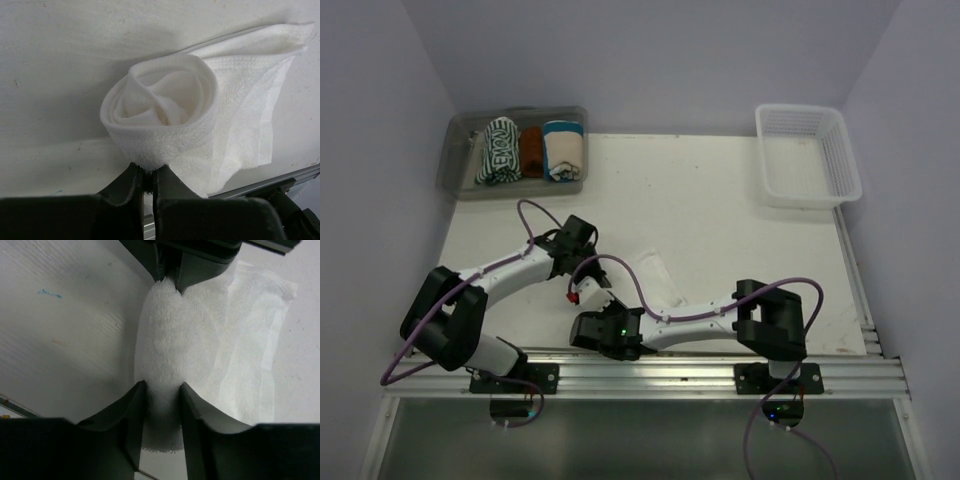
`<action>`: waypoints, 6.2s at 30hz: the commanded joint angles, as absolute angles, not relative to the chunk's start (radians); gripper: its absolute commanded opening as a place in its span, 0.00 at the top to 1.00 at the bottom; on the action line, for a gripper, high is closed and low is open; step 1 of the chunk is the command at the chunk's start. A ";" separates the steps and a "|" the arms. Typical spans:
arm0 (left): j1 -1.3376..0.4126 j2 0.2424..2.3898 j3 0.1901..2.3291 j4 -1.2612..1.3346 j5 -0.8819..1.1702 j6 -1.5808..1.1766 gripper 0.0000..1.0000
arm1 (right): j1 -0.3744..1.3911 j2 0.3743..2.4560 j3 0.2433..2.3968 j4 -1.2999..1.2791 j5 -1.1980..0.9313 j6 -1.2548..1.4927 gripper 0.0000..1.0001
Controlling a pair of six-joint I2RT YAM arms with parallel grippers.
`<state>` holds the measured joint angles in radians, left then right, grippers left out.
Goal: Roll the towels
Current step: Roll the towel
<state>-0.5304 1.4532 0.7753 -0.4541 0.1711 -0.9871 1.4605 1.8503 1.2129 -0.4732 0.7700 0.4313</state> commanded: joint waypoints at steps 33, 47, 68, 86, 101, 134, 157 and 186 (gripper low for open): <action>-0.523 1.325 0.778 -0.336 0.227 -0.942 0.20 | 1.082 1.338 0.390 0.435 0.103 1.003 1.00; -0.557 1.520 0.785 -0.192 0.279 -0.897 0.36 | 0.993 1.341 0.357 0.528 -0.078 1.020 1.00; -0.540 1.378 0.798 -0.647 -0.032 -1.095 1.00 | 1.167 1.443 0.917 -0.234 0.286 0.559 0.48; -0.543 1.447 0.945 -0.815 0.035 -1.098 1.00 | 1.591 1.762 1.193 -0.446 0.985 0.305 0.27; -0.545 1.447 0.960 -0.830 0.060 -1.097 1.00 | 1.614 1.927 1.224 -0.356 1.005 0.271 0.44; -0.540 1.230 0.752 -0.437 0.170 -0.985 0.14 | 1.126 1.404 0.643 0.227 -0.029 0.598 1.00; -0.558 1.299 0.664 -0.209 0.192 -0.946 0.18 | 0.851 1.506 0.365 0.698 -0.370 0.877 1.00; -0.609 1.568 0.913 -0.431 0.103 -0.966 0.61 | 0.867 1.215 0.592 -0.068 0.076 0.609 0.38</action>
<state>-0.6037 1.5669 0.8864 -0.3759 0.1413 -0.9512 0.8330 1.3220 0.4862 0.2890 -0.1783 0.7418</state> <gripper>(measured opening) 0.401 0.611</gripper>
